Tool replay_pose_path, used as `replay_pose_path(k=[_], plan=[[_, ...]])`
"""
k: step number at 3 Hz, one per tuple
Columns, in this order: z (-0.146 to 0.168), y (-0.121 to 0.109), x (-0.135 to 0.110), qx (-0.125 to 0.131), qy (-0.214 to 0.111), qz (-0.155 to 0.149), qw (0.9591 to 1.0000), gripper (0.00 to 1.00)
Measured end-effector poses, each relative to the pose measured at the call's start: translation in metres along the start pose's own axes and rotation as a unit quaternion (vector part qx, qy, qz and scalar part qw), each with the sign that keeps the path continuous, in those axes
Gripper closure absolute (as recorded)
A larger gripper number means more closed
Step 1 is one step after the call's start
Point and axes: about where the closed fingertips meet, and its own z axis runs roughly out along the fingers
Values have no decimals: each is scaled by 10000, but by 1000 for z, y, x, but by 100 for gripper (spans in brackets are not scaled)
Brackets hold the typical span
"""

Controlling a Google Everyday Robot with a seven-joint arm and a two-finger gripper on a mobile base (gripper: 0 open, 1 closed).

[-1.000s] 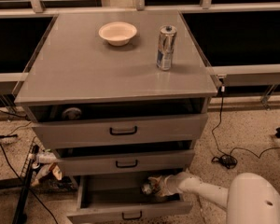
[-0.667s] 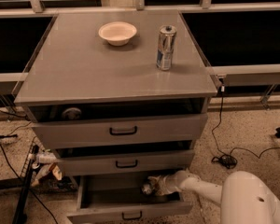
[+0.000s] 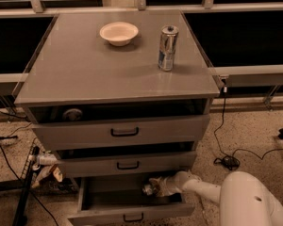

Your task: Pick green can from bottom drawer and place on counter

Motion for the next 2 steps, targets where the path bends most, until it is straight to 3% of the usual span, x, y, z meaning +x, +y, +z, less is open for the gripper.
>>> replay_pose_path(k=[1, 2], plan=[[0, 0, 0, 0, 0, 0, 10000, 90], [0, 0, 0, 0, -1, 0, 10000, 100]])
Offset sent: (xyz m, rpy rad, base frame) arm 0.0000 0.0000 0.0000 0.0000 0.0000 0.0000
